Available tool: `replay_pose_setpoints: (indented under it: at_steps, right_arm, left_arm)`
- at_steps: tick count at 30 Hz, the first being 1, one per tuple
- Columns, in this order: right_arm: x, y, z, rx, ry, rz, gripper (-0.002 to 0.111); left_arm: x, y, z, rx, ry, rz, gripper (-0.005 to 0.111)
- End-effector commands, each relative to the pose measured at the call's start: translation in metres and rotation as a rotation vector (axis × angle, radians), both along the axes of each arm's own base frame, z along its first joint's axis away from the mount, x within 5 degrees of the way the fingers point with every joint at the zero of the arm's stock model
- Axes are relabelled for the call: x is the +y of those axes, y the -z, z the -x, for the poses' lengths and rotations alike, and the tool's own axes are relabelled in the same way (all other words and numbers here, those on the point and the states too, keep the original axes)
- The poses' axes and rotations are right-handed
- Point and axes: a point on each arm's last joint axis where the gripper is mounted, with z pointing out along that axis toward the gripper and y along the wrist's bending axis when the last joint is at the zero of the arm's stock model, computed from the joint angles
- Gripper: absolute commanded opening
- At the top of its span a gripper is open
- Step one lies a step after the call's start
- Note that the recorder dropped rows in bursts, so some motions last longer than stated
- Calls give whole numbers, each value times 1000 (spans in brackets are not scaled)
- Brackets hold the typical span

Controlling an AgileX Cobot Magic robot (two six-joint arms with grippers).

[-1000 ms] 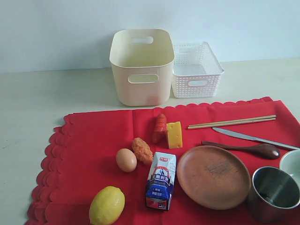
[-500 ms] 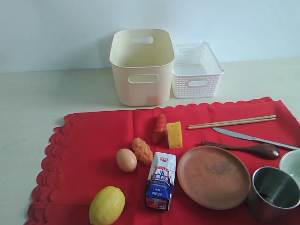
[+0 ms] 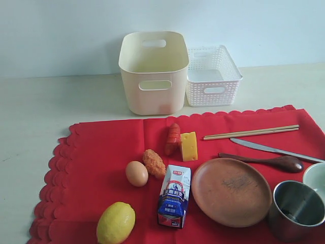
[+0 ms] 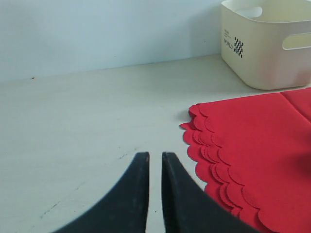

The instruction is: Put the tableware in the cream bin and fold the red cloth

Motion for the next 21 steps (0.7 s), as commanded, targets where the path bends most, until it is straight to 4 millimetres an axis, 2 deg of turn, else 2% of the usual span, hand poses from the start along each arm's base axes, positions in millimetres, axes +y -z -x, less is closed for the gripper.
replay_pose_setpoints:
  at_steps: [1, 4, 9, 16, 18, 21]
  right_arm:
    - [-3, -9, -2, -100, 29, 36, 0]
    - [-4, -8, -2, -99, 30, 84, 0]
    - [-1, -9, -1, -78, 15, -13, 0]
    - [-2, -12, 7, -109, 10, -62, 0]
    - [0, -10, 7, -78, 3, -129, 0]
    - [2, -5, 4, -28, -8, -110, 0]
  left_arm:
    - [0, -1, 0, -12, 6, -7, 12]
    - [0, -1, 0, -12, 6, -7, 12]
    - [0, -1, 0, -12, 6, -7, 12]
    - [0, -1, 0, -12, 6, -7, 12]
    - [0, -1, 0, -12, 6, -7, 12]
    - [0, -1, 0, -12, 6, -7, 12]
